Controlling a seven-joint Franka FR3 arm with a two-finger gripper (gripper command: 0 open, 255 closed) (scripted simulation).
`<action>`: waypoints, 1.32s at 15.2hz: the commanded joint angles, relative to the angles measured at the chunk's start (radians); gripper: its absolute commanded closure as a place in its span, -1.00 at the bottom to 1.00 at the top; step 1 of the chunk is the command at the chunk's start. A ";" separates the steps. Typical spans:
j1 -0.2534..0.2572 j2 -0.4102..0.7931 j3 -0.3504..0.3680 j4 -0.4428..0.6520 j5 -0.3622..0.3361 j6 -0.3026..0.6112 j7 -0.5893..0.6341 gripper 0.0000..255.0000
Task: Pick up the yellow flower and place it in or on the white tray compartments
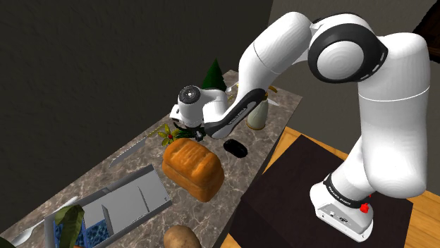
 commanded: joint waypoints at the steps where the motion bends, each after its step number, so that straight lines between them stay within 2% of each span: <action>1: 0.000 0.000 0.000 0.000 0.000 0.000 0.000 1.00; 20: -0.046 -0.177 0.072 -0.026 0.124 -0.136 -0.135 1.00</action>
